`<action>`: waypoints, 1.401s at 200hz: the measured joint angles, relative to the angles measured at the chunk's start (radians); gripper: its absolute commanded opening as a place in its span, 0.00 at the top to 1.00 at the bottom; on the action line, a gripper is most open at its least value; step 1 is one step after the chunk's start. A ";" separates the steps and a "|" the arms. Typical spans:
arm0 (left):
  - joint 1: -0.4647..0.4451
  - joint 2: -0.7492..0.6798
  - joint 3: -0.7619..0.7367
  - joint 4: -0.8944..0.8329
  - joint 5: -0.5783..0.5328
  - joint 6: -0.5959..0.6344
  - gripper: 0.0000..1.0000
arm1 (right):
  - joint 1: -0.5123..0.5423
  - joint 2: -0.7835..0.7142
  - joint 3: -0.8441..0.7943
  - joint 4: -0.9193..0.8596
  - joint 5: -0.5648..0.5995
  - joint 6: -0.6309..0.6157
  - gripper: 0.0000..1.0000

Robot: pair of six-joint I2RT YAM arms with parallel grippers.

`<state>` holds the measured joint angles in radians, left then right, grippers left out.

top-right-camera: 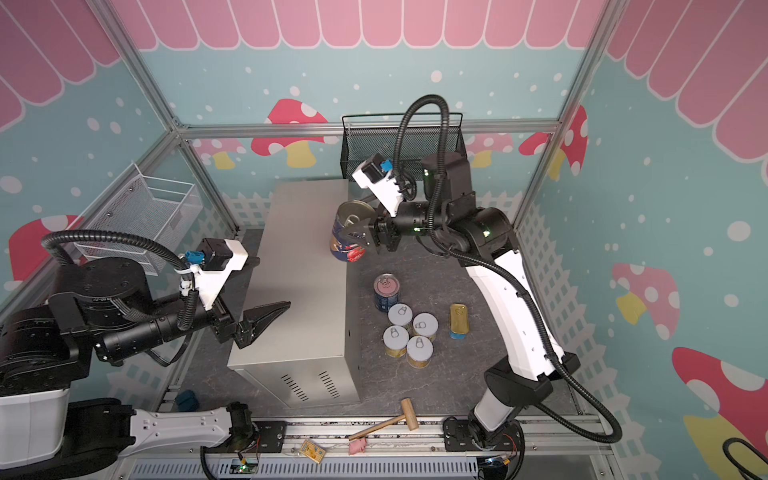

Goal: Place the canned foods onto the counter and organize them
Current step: 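Carry the tomato can to the left gripper, which grasps it, then open the right gripper and withdraw it while the left gripper holds the can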

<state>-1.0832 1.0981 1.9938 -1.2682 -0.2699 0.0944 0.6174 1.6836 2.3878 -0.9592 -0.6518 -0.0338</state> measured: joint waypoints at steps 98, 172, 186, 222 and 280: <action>0.000 0.000 -0.006 -0.018 -0.026 0.020 0.01 | 0.238 0.148 0.086 -0.074 0.196 0.004 0.28; 0.000 -0.012 -0.030 -0.013 -0.034 0.023 0.01 | 0.278 0.182 0.126 -0.059 0.232 0.003 0.18; 0.000 -0.015 -0.042 -0.011 -0.043 0.023 0.01 | 0.279 0.182 0.130 -0.037 0.233 0.003 0.17; 0.000 -0.016 -0.075 -0.003 -0.055 0.023 0.01 | 0.282 0.181 0.142 0.003 0.234 0.000 0.13; 0.009 -0.024 -0.156 0.092 -0.109 0.021 0.01 | 0.287 0.079 0.052 0.044 0.320 -0.001 0.02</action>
<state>-1.0744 1.0744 1.8378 -1.1763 -0.3794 0.1154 0.9043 1.7626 2.4397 -0.9154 -0.3317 -0.0345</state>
